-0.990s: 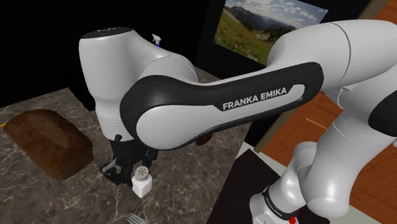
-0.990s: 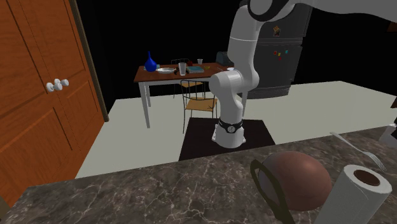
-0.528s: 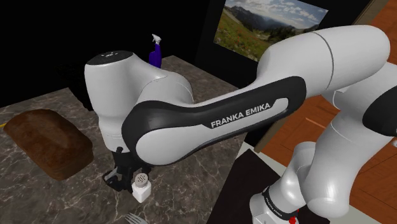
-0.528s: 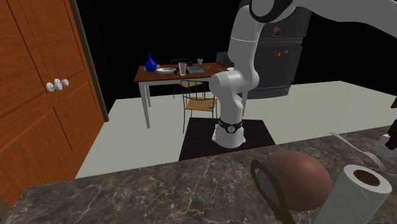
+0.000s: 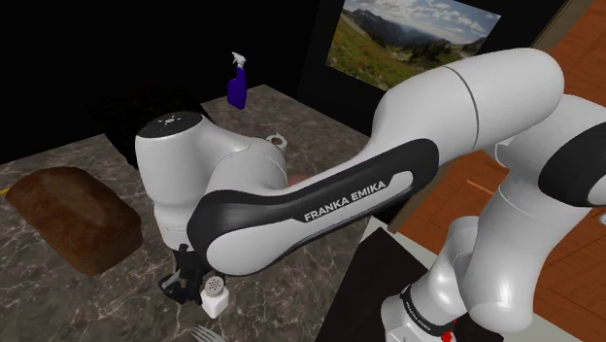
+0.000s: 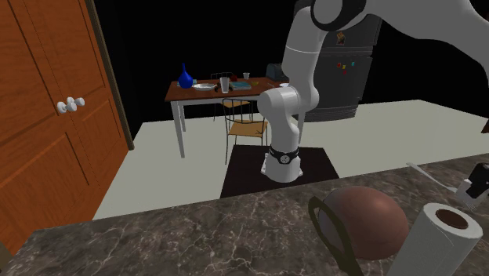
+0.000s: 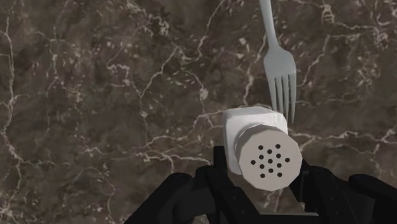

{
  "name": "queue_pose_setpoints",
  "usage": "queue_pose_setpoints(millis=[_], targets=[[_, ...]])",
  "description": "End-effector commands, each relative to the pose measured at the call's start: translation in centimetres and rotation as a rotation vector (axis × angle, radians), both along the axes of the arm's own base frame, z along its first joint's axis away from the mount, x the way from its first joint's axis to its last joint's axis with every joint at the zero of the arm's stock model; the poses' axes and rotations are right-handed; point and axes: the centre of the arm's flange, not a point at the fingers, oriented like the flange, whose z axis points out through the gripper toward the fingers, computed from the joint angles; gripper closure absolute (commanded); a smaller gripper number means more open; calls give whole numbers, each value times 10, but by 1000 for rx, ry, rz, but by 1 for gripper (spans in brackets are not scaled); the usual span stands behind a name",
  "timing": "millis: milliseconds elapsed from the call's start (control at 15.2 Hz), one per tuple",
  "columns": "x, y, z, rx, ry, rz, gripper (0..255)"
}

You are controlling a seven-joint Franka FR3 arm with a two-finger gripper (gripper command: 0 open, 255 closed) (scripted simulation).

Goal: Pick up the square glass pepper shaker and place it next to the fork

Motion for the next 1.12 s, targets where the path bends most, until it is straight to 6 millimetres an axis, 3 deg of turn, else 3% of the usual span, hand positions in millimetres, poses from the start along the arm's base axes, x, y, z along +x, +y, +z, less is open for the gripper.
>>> queue_pose_setpoints(millis=[0,198,660,726,1056], targets=[[-1,0,-10,0,0,0,255],[-1,0,-23,0,0,0,255],[-1,0,-23,0,0,0,255],[-1,0,-23,0,0,0,0],[-1,0,-23,0,0,0,0]])
